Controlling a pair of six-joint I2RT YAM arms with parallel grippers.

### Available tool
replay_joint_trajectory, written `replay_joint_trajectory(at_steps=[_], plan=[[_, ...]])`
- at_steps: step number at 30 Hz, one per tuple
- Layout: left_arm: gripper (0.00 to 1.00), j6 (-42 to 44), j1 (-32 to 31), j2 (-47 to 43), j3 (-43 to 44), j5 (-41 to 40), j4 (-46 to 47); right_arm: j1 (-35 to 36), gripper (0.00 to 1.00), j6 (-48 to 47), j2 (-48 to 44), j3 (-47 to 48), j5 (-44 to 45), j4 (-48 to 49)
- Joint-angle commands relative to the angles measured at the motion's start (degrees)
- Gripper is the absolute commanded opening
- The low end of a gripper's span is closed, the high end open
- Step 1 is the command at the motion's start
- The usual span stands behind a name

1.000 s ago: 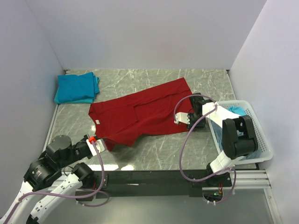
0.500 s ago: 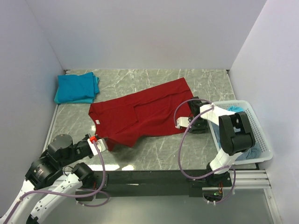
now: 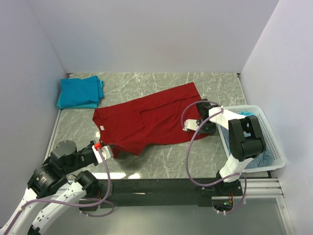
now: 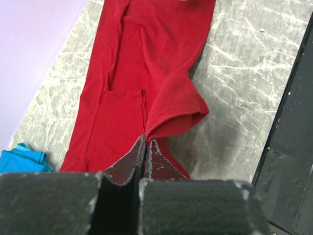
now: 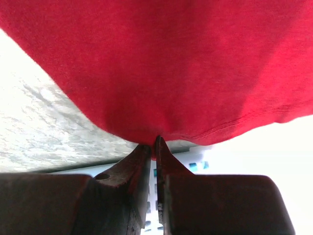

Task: Fold and stack the t-shirts
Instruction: Fold the tshirt

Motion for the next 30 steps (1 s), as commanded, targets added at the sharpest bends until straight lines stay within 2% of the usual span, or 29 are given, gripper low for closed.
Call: replay_joint_trajectory(at_steps=[1,15,23,30], plan=[[0.0,0.03,-0.17,0.97,-0.58,2.04,3.52,0.08,0.13,0.96,-1.36,3.4,-1.5,-1.89],[0.0,-1.02,-0.17,1.59,-2.08,2.84,7.47,0.69,0.12,2.1,-0.4,16.39,-1.94,-8.13],[0.0,-1.46,-0.17,4.13,-4.28,1.61,12.48,0.6,0.11,4.82,2.06,21.86,-1.59,-6.47],[0.0,-0.76,-0.17,6.69,-3.66,0.55,12.49,-1.15,0.11,5.71,1.37,23.09,-0.8,-4.62]])
